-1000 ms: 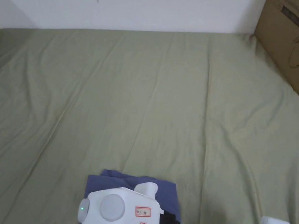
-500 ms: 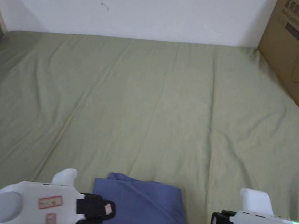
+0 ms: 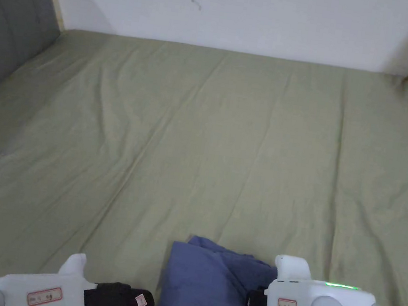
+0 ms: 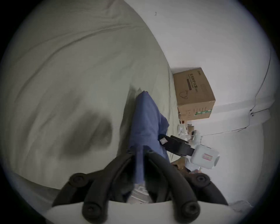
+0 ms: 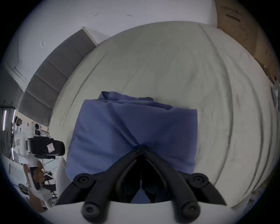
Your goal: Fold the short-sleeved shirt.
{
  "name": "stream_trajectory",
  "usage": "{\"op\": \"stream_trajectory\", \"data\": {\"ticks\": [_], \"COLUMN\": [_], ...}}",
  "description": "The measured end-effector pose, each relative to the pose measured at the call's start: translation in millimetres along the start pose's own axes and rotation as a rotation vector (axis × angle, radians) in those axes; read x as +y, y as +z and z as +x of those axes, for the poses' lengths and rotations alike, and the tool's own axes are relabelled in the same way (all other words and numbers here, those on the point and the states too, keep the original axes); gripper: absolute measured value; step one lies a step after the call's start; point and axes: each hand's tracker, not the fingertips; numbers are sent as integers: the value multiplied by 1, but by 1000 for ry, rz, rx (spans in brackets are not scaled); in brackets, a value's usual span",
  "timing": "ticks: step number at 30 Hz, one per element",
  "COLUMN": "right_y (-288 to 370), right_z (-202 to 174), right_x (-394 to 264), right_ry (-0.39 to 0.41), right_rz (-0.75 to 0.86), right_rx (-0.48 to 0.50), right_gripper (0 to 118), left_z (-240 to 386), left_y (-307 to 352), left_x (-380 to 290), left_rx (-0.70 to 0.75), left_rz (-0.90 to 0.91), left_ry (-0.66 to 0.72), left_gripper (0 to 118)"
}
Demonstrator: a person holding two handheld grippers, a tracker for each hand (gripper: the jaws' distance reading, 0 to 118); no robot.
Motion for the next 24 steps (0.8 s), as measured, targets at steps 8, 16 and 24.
{"op": "stream_trajectory", "data": {"ticks": [8,16,24], "right_y": [16,17,23], "right_z": [-3,1,1], "right_x": [-2,1,6], "right_ry": [-9,-45,-39], "right_rz": [-6,-8,-15], "right_rx": [0,24,23], "right_gripper": [0,0,0], "left_z": [-5,-15,-14], "left_y": [-31,-90,-104], "left_x": [22,36,35], "left_rx": [-58,-249,-177], "left_rz": [-32,-200,-247], "left_ry": [-7,91,52], "left_gripper": [111,98,19]}}
